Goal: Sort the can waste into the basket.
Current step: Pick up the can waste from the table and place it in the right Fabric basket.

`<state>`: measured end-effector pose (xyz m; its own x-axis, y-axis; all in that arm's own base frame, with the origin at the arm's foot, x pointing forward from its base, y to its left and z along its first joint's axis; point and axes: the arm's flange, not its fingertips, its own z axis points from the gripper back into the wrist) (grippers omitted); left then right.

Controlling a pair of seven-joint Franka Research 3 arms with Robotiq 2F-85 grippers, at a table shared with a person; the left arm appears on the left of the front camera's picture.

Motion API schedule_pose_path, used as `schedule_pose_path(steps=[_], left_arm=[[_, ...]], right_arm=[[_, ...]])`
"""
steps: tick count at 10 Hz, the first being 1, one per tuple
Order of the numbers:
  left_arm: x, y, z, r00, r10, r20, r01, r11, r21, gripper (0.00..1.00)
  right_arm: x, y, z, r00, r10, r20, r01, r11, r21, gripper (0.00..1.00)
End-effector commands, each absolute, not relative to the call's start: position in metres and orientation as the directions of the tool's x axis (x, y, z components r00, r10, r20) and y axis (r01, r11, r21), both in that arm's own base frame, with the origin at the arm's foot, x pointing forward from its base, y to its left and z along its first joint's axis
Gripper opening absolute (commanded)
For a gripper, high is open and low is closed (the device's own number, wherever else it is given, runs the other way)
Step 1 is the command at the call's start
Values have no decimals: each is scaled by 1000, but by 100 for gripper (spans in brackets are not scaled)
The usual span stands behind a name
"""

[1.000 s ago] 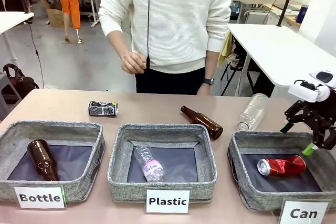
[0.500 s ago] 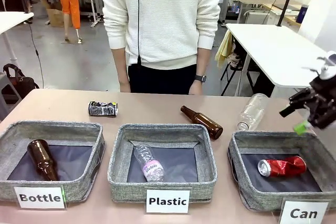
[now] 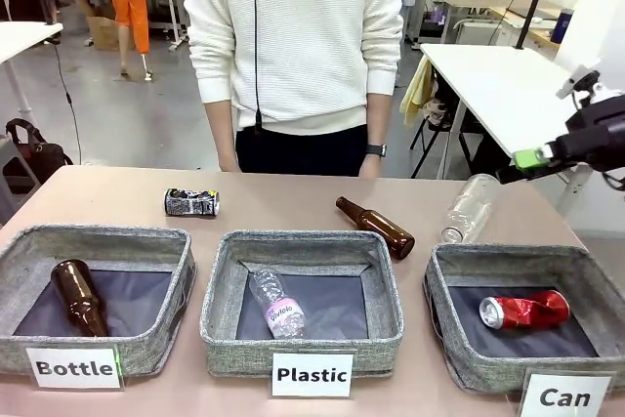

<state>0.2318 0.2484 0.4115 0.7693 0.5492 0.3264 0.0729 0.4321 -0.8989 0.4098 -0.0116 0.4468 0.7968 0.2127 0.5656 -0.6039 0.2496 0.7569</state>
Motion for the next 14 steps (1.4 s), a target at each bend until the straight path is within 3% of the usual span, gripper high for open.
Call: schedule_pose_path(steps=[1, 2, 3, 4, 14], left_arm=[[232, 248, 412, 762, 548, 345, 98, 429, -898, 100], [232, 248, 412, 762, 548, 345, 98, 429, -898, 100], [232, 248, 412, 762, 548, 345, 98, 429, -898, 100], [232, 248, 412, 762, 548, 345, 98, 429, -898, 100], [232, 248, 412, 762, 548, 345, 98, 429, -898, 100]], right_arm=[[401, -8, 447, 888, 22, 459, -448, 261, 855, 100], [390, -10, 452, 888, -40, 458, -427, 297, 854, 100], [385, -7, 452, 888, 17, 460, -435, 361, 825, 100], [405, -12, 440, 878, 72, 473, -475, 251, 843, 100], [405, -12, 440, 878, 72, 473, -475, 251, 843, 100]])
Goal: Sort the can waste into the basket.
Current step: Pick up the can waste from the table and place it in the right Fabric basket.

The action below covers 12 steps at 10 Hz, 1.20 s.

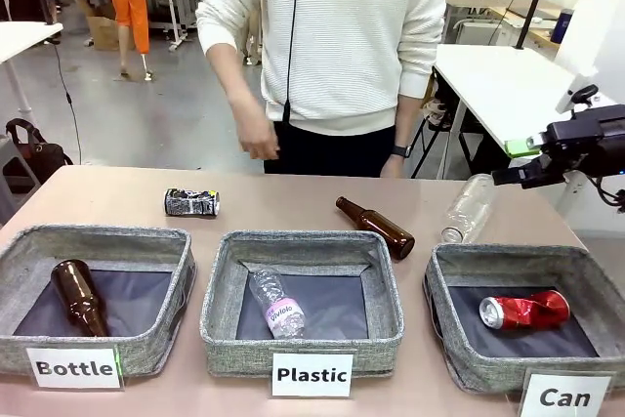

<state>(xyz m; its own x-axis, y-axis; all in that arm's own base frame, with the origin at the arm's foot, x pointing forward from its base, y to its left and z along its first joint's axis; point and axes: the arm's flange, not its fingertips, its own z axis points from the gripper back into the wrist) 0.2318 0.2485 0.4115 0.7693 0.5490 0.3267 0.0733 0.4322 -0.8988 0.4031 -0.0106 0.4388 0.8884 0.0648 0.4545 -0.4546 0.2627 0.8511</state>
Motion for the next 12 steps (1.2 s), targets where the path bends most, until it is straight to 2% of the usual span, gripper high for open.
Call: schedule_pose_path(steps=[1, 2, 4, 6, 9, 11, 12], left_arm=[[232, 248, 412, 762, 548, 345, 98, 429, -898, 100], [232, 248, 412, 769, 549, 327, 73, 432, -899, 100], [242, 225, 457, 758, 372, 537, 270, 570, -776, 100], [309, 183, 494, 703, 123, 700, 426, 716, -554, 100], [396, 109, 505, 625, -287, 726, 642, 719, -268, 100], [426, 53, 480, 452, -554, 699, 756, 654, 30, 100], [432, 36, 476, 394, -557, 731, 774, 630, 63, 100]], right_arm=[[405, -12, 440, 878, 72, 473, -475, 251, 843, 100], [405, -12, 440, 878, 72, 473, -475, 251, 843, 100], [405, -12, 440, 878, 72, 473, -475, 251, 843, 100], [405, -12, 440, 878, 72, 473, -475, 251, 843, 100], [405, -12, 440, 878, 72, 473, -475, 251, 843, 100], [405, -12, 440, 878, 72, 473, -475, 251, 843, 100], [405, -12, 440, 878, 72, 473, -475, 251, 843, 100]])
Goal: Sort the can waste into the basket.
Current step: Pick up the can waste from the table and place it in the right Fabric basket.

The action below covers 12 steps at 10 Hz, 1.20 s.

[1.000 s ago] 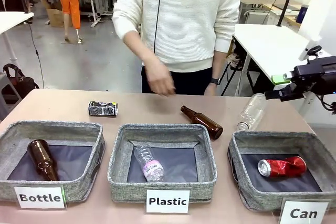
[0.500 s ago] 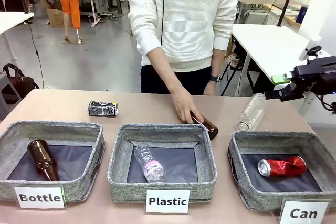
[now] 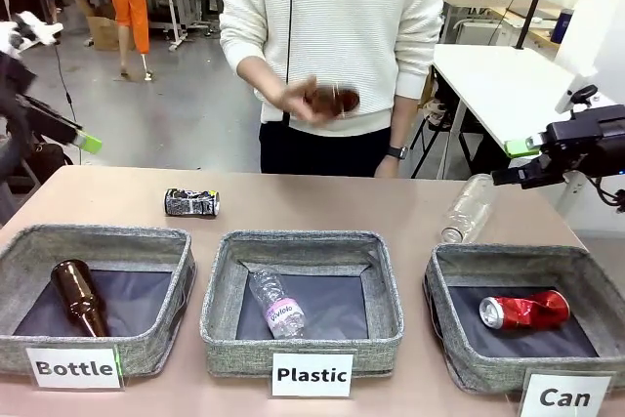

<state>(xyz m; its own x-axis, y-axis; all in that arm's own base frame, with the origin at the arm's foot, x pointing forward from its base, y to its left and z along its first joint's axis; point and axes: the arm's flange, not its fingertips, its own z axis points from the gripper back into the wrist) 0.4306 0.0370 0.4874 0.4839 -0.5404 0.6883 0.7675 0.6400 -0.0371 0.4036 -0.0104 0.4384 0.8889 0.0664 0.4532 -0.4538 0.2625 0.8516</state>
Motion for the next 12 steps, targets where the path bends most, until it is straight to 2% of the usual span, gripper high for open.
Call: schedule_pose_path(steps=[1, 2, 3, 4, 5, 6, 7, 9, 12], left_arm=[[439, 26, 475, 402, -486, 776, 726, 686, 54, 100], [431, 37, 487, 484, -540, 688, 767, 640, -37, 100], [431, 37, 487, 484, -540, 688, 767, 640, -37, 100], [440, 21, 482, 439, -557, 705, 764, 645, 33, 100], [440, 22, 469, 304, -626, 719, 890, 456, 21, 100], [444, 19, 467, 216, -614, 759, 943, 331, 0, 100], [445, 22, 471, 186, -643, 743, 956, 293, 14, 100], [430, 85, 520, 190, -606, 772, 935, 351, 46, 100], [375, 166, 554, 230, -567, 791, 886, 459, 72, 100]], right_arm=[[405, -12, 440, 878, 72, 473, -475, 251, 843, 100], [405, -12, 440, 878, 72, 473, -475, 251, 843, 100], [405, -12, 440, 878, 72, 473, -475, 251, 843, 100], [405, -12, 440, 878, 72, 473, -475, 251, 843, 100], [405, -12, 440, 878, 72, 473, -475, 251, 843, 100], [405, -12, 440, 878, 72, 473, -475, 251, 843, 100], [405, -12, 440, 878, 72, 473, -475, 251, 843, 100], [405, -12, 440, 878, 72, 473, -475, 251, 843, 100], [405, -12, 440, 878, 72, 473, -475, 251, 843, 100]])
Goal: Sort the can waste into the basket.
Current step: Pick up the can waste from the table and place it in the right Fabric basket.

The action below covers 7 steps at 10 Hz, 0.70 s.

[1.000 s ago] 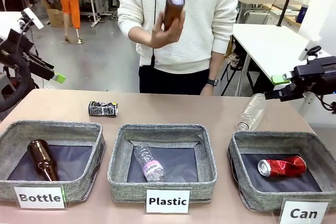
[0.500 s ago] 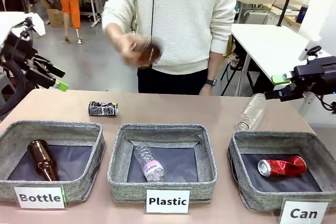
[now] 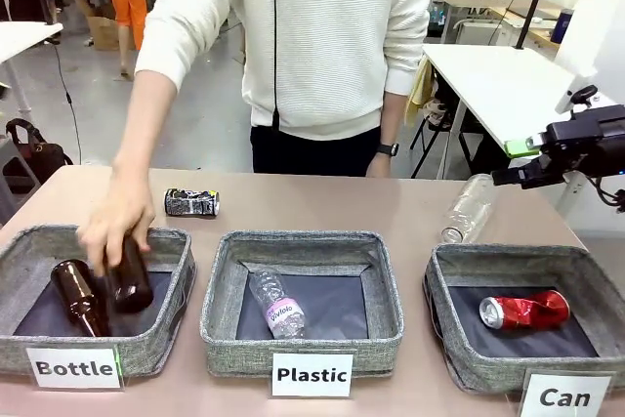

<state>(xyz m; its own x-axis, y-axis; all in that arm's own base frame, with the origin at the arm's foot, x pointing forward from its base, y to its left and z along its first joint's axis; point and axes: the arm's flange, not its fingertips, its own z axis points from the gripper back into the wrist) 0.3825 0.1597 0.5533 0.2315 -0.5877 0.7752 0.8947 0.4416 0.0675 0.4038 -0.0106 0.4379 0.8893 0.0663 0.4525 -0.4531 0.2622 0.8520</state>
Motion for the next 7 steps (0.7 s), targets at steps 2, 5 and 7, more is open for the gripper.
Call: schedule_pose_path(steps=[2, 5, 7], left_arm=[[342, 219, 562, 231, -484, 844, 844, 531, 74, 100], [296, 278, 547, 267, -328, 906, 750, 661, 18, 100], [275, 295, 535, 268, -284, 921, 717, 697, 6, 100]], right_arm=[[405, -12, 440, 878, 72, 473, -475, 251, 843, 100], [405, -12, 440, 878, 72, 473, -475, 251, 843, 100], [405, -12, 440, 878, 72, 473, -475, 251, 843, 100]])
